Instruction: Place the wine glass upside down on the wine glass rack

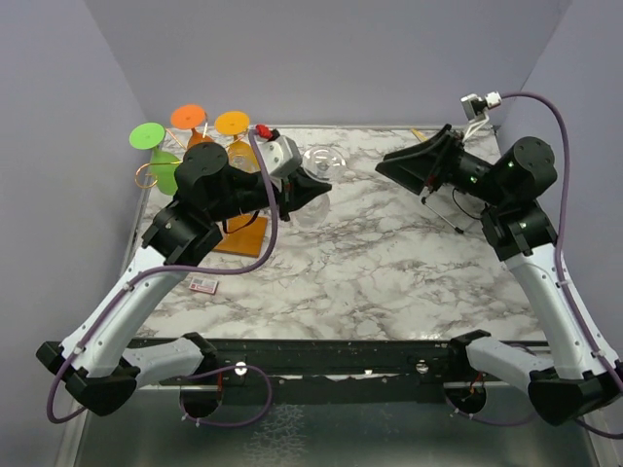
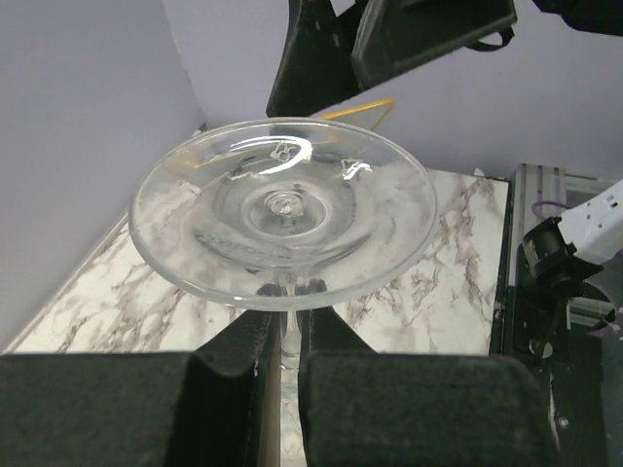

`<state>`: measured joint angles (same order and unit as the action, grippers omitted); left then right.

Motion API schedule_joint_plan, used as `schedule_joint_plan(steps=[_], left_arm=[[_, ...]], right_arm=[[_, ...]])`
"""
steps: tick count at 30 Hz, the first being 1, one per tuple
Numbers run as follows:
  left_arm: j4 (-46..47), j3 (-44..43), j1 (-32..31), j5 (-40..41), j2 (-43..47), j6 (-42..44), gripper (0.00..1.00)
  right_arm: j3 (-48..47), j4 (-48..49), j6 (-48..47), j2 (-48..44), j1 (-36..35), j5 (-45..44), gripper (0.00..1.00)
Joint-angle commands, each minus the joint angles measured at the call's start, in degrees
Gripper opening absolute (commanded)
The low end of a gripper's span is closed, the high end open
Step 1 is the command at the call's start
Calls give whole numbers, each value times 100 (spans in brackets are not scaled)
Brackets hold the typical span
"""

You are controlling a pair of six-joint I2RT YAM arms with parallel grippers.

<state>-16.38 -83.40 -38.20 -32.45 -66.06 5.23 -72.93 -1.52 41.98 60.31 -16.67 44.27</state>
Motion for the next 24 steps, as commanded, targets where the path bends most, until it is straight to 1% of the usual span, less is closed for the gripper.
schedule_joint_plan(steps=[1, 6, 8, 11, 14, 16, 24], left_arm=[[415, 632, 24, 484, 552, 214, 0], [468, 925, 27, 709, 843, 395, 0], [395, 999, 30, 788, 924, 478, 0], [400, 1164, 27, 747, 1062, 479, 0], [508, 1313, 31, 730, 1188, 384, 0], [595, 1407, 30, 743, 1263, 334, 0], [720, 1721, 23, 741, 1466, 300, 0]], right_arm=[[-118, 652, 623, 243, -342, 511, 82], [-544, 452, 589, 719, -1322, 154, 82], [-659, 481, 712, 806, -1518, -3, 82], [-692, 602, 1121, 909, -1608, -217, 79], [-722, 556, 1535, 1084, -1683, -344, 72], [-736, 522, 1646, 1181, -1744, -376, 66], [-612, 910, 2017, 1500, -2084, -205, 51]])
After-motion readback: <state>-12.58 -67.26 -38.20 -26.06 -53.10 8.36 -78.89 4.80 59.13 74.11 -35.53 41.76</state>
